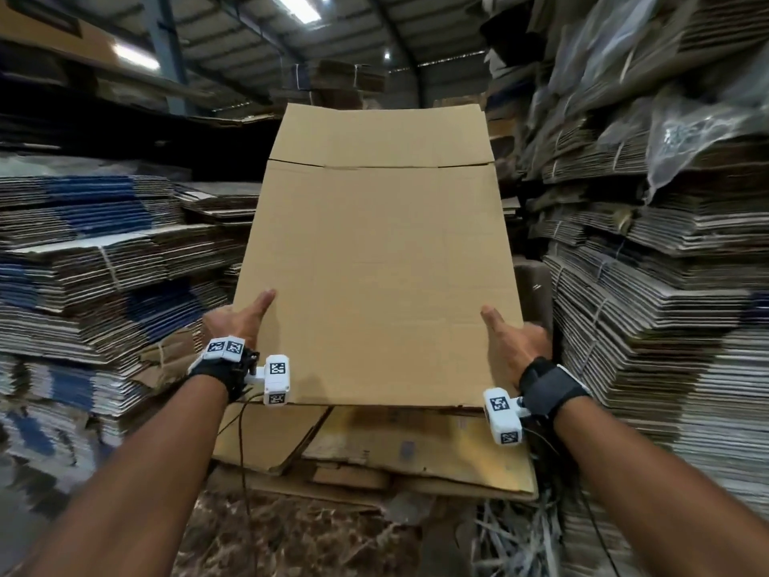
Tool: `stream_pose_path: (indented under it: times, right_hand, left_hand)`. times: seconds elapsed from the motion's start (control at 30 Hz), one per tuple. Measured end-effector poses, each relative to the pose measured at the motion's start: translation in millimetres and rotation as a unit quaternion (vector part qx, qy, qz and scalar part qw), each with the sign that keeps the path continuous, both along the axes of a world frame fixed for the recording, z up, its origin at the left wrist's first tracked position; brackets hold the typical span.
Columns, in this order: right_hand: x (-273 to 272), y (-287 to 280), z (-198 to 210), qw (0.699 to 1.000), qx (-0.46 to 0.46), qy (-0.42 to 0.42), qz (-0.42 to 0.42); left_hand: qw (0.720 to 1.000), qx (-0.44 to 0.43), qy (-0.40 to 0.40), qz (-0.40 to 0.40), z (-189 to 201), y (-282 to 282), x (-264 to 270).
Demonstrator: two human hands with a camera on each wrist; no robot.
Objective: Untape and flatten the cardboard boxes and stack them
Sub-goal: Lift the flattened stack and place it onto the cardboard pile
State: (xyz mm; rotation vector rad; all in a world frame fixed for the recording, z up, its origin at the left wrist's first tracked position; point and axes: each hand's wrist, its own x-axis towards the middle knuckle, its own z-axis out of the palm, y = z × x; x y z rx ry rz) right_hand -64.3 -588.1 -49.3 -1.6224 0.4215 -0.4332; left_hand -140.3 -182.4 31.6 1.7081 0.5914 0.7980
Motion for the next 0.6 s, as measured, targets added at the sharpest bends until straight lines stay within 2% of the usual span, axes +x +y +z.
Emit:
stream_pose_path:
  times: [0.2, 0.47, 0.53, 0.6]
  right_hand:
    - [80.1, 12.3, 15.8, 0.999, -0.023, 0.027, 0.009]
    - [184.4, 26.2, -1.8, 0.998, -0.025, 0.065, 0.000]
    - [212.6, 23.4, -16.1, 0.998, 0.002, 0.067, 0.020]
    - [237.1, 19.8, -29.9, 0.992, 0.031, 0.096, 0.080]
  left_hand:
    - [0.999, 0.018, 0.031, 0.007, -10.0, 31.4, 115.4]
    - [0.997, -0.010, 0.047, -0.058, -38.8, 54.2, 240.5]
    - [0.995, -0.006, 0.071, -0.068, -51.9, 58.3, 269.4]
    - [0.993, 0.010, 0.093, -0.077, -63.2, 58.6, 295.9]
